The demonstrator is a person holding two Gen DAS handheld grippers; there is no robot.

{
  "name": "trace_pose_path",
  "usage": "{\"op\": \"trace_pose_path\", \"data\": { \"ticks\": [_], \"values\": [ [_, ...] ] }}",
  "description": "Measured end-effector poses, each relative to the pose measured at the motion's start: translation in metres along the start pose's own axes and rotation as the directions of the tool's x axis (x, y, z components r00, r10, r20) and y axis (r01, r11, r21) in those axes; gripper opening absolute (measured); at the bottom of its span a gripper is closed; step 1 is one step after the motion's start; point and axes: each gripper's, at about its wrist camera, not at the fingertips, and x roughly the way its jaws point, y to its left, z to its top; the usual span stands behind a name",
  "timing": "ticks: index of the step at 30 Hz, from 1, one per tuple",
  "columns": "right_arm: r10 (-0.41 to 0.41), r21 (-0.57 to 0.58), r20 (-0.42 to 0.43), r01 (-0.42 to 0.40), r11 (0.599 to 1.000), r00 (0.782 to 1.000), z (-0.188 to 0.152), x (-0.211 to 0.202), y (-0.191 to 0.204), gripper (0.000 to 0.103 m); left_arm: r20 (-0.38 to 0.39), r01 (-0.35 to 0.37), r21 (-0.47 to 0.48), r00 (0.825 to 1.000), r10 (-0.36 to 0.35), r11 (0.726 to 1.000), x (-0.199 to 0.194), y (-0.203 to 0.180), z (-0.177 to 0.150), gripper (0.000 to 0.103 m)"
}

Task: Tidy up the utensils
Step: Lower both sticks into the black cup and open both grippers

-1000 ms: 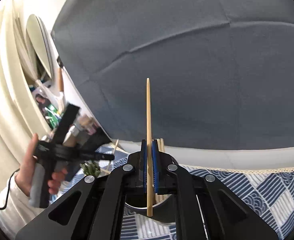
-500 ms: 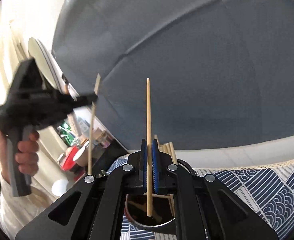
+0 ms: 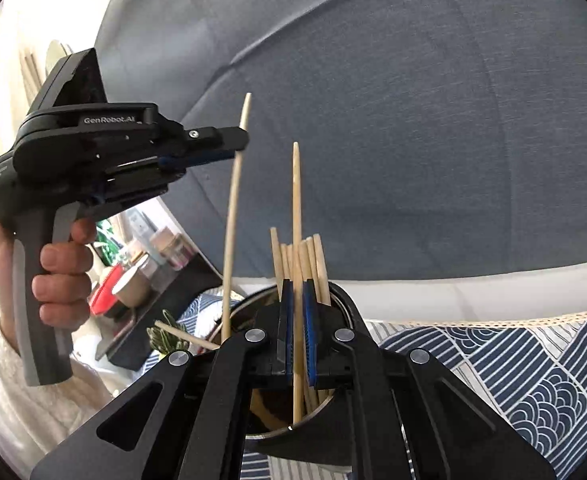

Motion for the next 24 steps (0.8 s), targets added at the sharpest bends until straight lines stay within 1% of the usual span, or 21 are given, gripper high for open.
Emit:
{"op": "trace_pose_path", "data": {
  "ticks": [4,8,10,12,15,17,19,21,23,24],
  "values": [
    [-0.033,-0.041,-0.023,0.032,0.999,0.999,-0.002,-0.009,0.007,0.005,-0.032,-0.009,0.036,0.999,0.010,0.999,0.004,-0.010,-0.014,0.005],
    [-0.067,-0.080,-0.050,0.063,0.995,0.996,-0.005,-0.013,0.016,0.005,-0.055,-0.021,0.049,0.998,0.024,0.999,0.005,-0.014,-0.025,0.005],
    [-0.093,-0.108,-0.064,0.085,0.991,0.994,-0.007,-0.016,0.021,0.005,-0.059,-0.036,0.071,0.997,0.040,0.997,0.003,-0.017,-0.032,0.005],
    [-0.107,-0.121,-0.076,0.097,0.988,0.991,-0.007,-0.016,0.029,0.005,-0.044,-0.055,0.080,0.997,0.058,0.995,-0.003,-0.020,-0.035,0.005],
    [-0.123,-0.147,-0.090,0.109,0.983,0.988,-0.016,-0.022,0.035,0.005,-0.040,-0.028,0.068,0.999,0.031,0.997,-0.019,-0.016,-0.039,0.005],
    [-0.129,-0.154,-0.093,0.114,0.982,0.987,-0.019,-0.026,0.039,0.005,-0.024,-0.025,0.084,0.999,0.027,0.996,-0.025,-0.018,-0.043,0.005],
    [-0.133,-0.163,-0.098,0.116,0.980,0.986,-0.022,-0.030,0.043,0.005,-0.012,-0.003,0.093,1.000,0.004,0.996,-0.035,-0.022,-0.049,0.005],
    [-0.146,-0.176,-0.103,0.126,0.976,0.984,-0.024,-0.031,0.046,0.005,-0.030,0.010,0.095,1.000,-0.007,0.995,-0.040,-0.024,-0.057,0.005],
    [-0.147,-0.183,-0.104,0.126,0.975,0.984,-0.027,-0.038,0.049,0.005,-0.038,-0.002,0.087,0.999,0.005,0.996,-0.043,-0.023,-0.065,0.005],
    [-0.149,-0.179,-0.109,0.128,0.976,0.983,-0.028,-0.039,0.051,0.007,-0.046,0.000,0.077,0.999,0.004,0.997,-0.044,-0.023,-0.068,0.005]
  ]
}}
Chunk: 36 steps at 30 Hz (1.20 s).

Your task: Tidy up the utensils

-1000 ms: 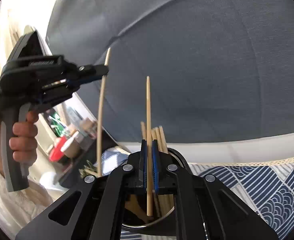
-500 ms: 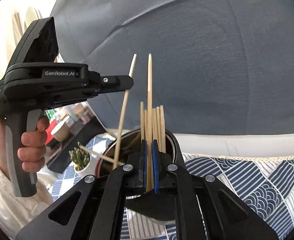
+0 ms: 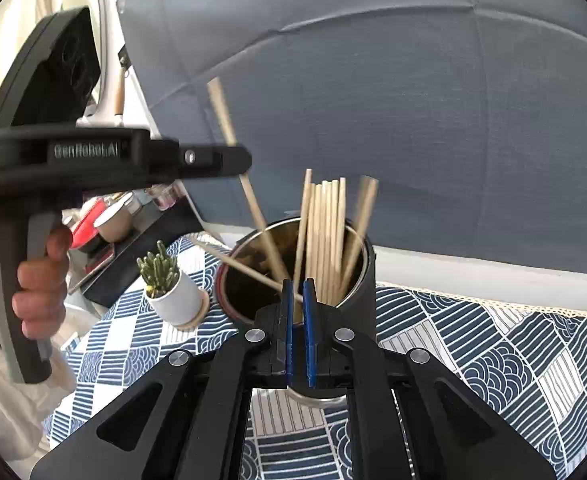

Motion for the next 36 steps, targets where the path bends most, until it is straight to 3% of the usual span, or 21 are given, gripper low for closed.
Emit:
{"op": "trace_pose_path", "data": {
  "ticks": [6,9,12,14,16,18,20,22,29,36],
  "values": [
    [-0.049,-0.021,-0.016,0.049,0.999,0.999,-0.005,-0.013,0.010,0.009,0.000,-0.030,0.014,1.000,0.030,0.999,-0.013,-0.006,-0.010,0.009],
    [-0.084,-0.023,-0.029,0.083,0.996,0.996,-0.010,-0.023,0.009,0.012,0.017,-0.006,-0.017,1.000,0.006,1.000,-0.026,-0.004,-0.012,0.038],
    [-0.107,-0.024,-0.032,0.106,0.994,0.994,-0.016,-0.033,0.010,0.036,0.035,-0.019,-0.021,0.999,0.020,1.000,-0.038,-0.005,-0.016,0.058],
    [-0.117,-0.022,-0.029,0.116,0.993,0.993,-0.020,-0.043,0.011,0.041,0.046,-0.029,-0.026,0.998,0.030,0.999,-0.045,-0.006,-0.020,0.066],
    [-0.138,-0.023,-0.024,0.137,0.990,0.990,-0.024,-0.052,0.014,0.056,0.058,-0.037,-0.032,0.998,0.039,0.999,-0.055,-0.007,-0.023,0.078],
    [-0.151,-0.026,-0.020,0.150,0.988,0.988,-0.028,-0.059,0.018,0.062,0.079,-0.061,-0.025,0.995,0.062,0.998,-0.065,-0.009,-0.028,0.082],
    [-0.169,-0.026,-0.018,0.168,0.985,0.985,-0.033,-0.069,0.022,0.075,0.089,-0.079,-0.017,0.993,0.081,0.997,-0.073,-0.012,-0.033,0.092],
    [-0.178,-0.026,-0.012,0.178,0.984,0.984,-0.037,-0.079,0.027,0.085,0.101,-0.088,-0.012,0.991,0.089,0.996,-0.083,-0.014,-0.041,0.096],
    [-0.210,0.010,-0.008,0.210,0.978,0.978,-0.049,-0.112,0.040,0.090,0.103,-0.106,-0.013,0.989,0.107,0.994,-0.113,-0.015,-0.072,0.097],
    [-0.224,0.062,0.030,0.222,0.973,0.974,-0.070,-0.149,0.059,0.094,0.119,-0.145,0.065,0.983,0.137,0.987,-0.151,-0.027,-0.108,0.097]
  ]
}}
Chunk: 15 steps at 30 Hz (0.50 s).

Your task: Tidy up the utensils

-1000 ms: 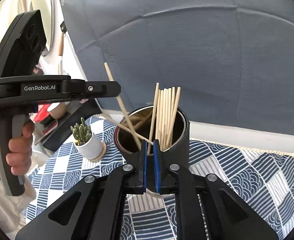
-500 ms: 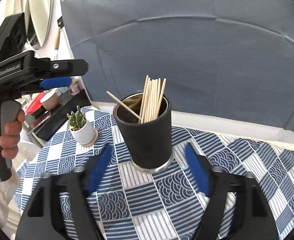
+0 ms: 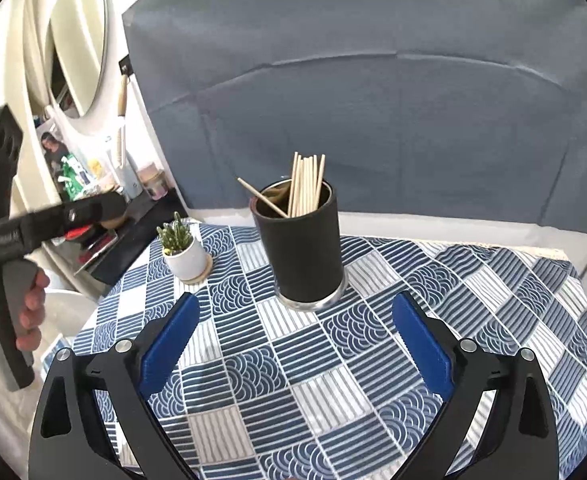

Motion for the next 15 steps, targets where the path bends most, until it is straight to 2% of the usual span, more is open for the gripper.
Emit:
{"op": "trace_pose_path", "data": {
  "ticks": [6,11,15],
  "values": [
    [-0.058,0.002,-0.030,0.058,0.998,0.998,-0.025,-0.034,0.012,0.094,-0.008,0.009,-0.001,1.000,-0.009,1.000,-0.035,-0.007,-0.031,0.097],
    [-0.094,-0.048,0.018,0.095,0.994,0.995,-0.044,-0.071,0.027,0.095,-0.018,-0.032,0.030,0.999,0.032,0.999,-0.058,-0.019,-0.057,0.097],
    [-0.107,-0.075,0.046,0.110,0.991,0.993,-0.058,-0.100,0.041,0.095,0.005,-0.060,0.036,0.998,0.060,0.998,-0.084,-0.030,-0.077,0.097]
  ]
}}
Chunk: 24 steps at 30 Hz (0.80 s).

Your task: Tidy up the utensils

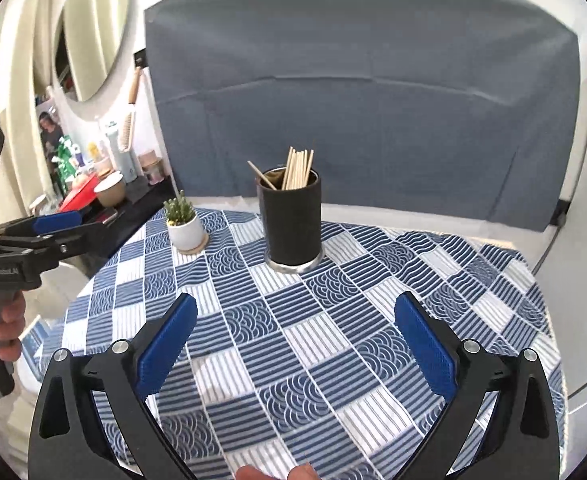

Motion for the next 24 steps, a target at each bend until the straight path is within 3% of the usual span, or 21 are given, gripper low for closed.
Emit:
{"op": "trace_pose_path", "data": {
  "ticks": [6,15,24],
  "values": [
    [-0.012,0.028,0.020,0.011,1.000,1.000,-0.021,-0.047,0.013,0.095,0.023,-0.061,0.035,0.998,0.060,0.998,-0.031,-0.017,-0.024,0.097],
    [-0.051,0.052,0.018,0.050,0.997,0.999,-0.039,-0.100,0.017,0.095,0.031,-0.065,0.017,0.997,0.064,0.998,-0.060,-0.036,-0.048,0.097],
    [-0.102,0.158,-0.006,0.101,0.982,0.995,-0.063,-0.114,0.000,0.095,-0.002,-0.139,-0.031,0.990,0.139,0.990,-0.074,-0.055,-0.069,0.097]
  ]
}}
